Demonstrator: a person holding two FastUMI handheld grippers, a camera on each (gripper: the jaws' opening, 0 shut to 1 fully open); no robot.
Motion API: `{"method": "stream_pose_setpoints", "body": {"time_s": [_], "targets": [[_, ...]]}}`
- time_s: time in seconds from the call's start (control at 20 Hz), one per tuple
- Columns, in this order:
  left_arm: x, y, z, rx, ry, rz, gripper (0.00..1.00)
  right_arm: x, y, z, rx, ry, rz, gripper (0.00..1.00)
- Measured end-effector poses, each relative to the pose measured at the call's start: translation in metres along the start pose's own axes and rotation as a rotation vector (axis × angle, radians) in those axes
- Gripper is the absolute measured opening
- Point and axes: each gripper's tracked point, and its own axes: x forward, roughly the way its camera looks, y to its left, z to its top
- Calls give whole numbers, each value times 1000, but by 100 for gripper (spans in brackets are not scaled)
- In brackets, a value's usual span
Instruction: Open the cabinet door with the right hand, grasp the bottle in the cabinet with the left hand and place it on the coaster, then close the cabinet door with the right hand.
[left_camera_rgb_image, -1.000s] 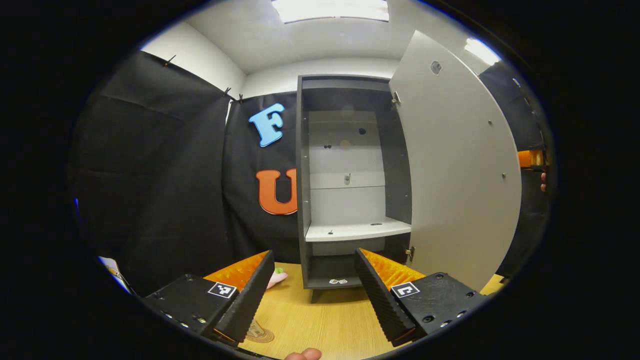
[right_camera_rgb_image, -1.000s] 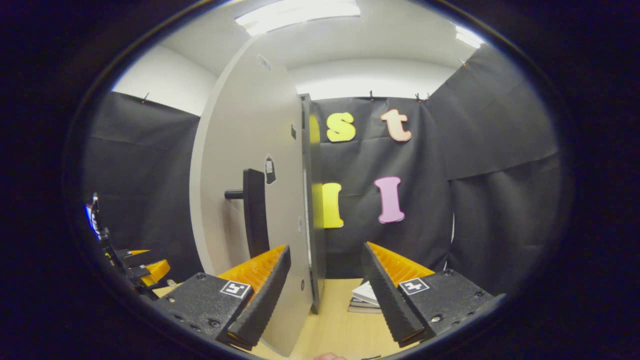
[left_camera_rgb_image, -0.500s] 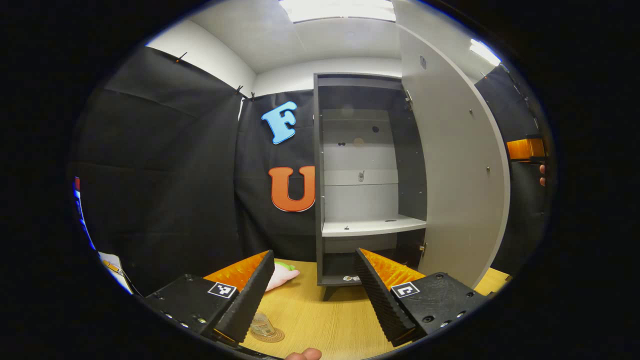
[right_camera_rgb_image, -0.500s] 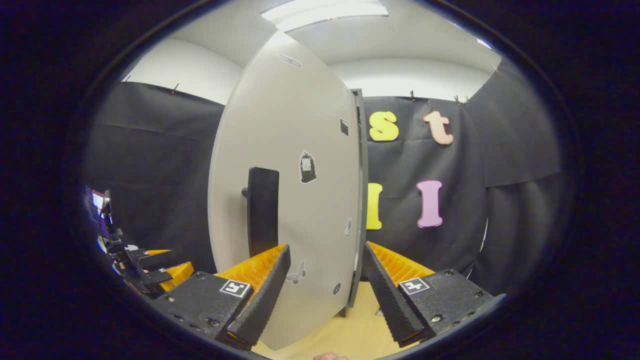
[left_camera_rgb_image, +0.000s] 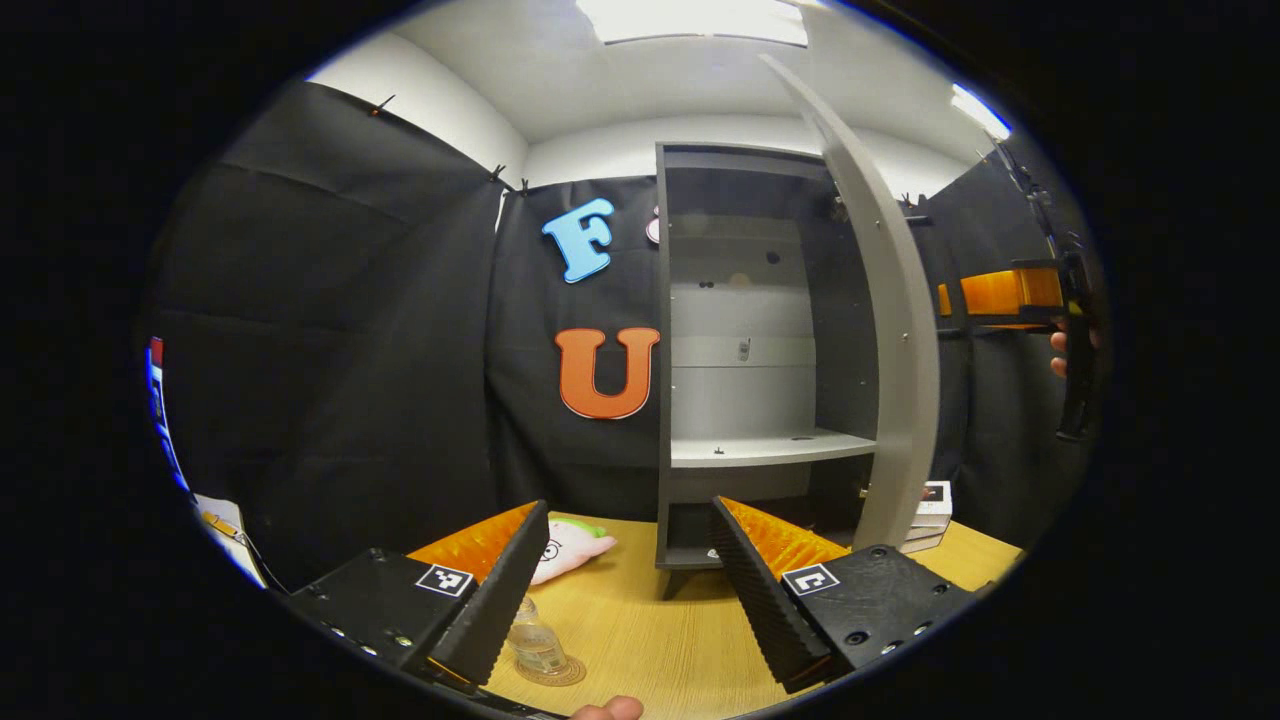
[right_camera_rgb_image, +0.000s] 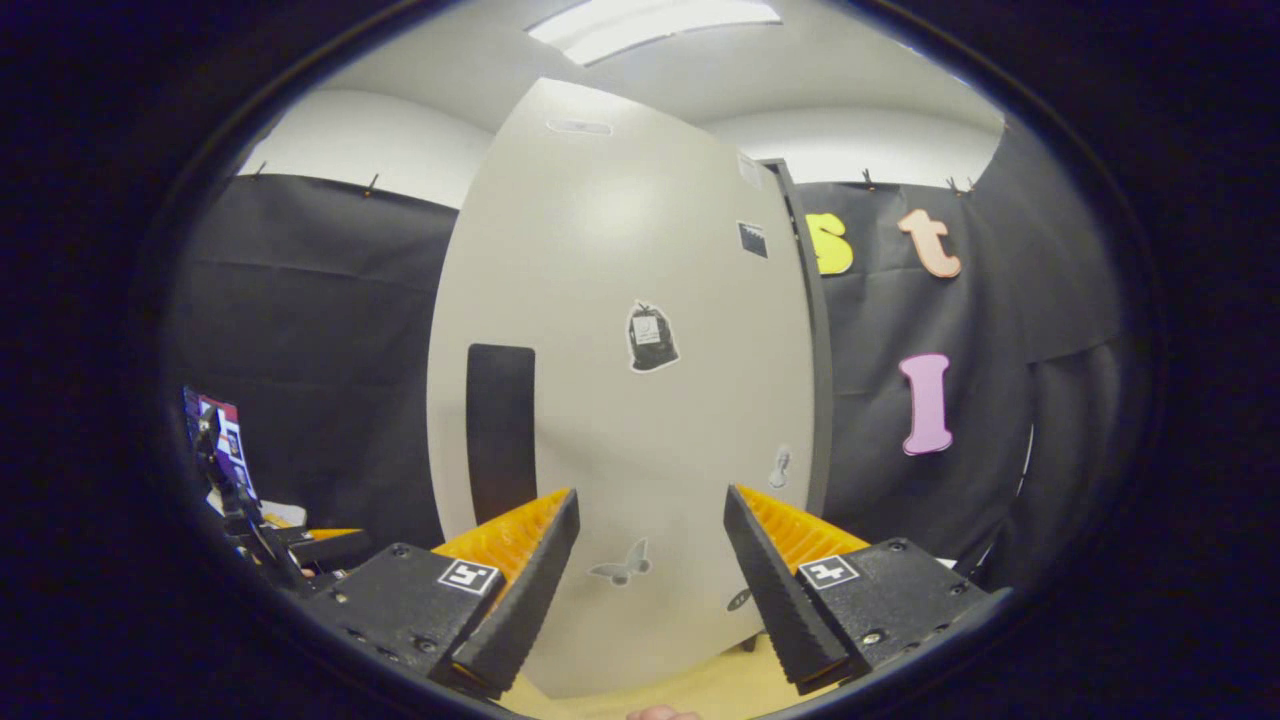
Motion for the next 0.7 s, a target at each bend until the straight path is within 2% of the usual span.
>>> {"method": "stream_pose_setpoints", "body": {"time_s": [0.45,0.7], "targets": [[1,58,-20,3,27,116,96,119,50,-22,-41,8,66,97],[-6,83,-24,1,26,166,95,144,49,-42,-49,-5,-7,94]]}}
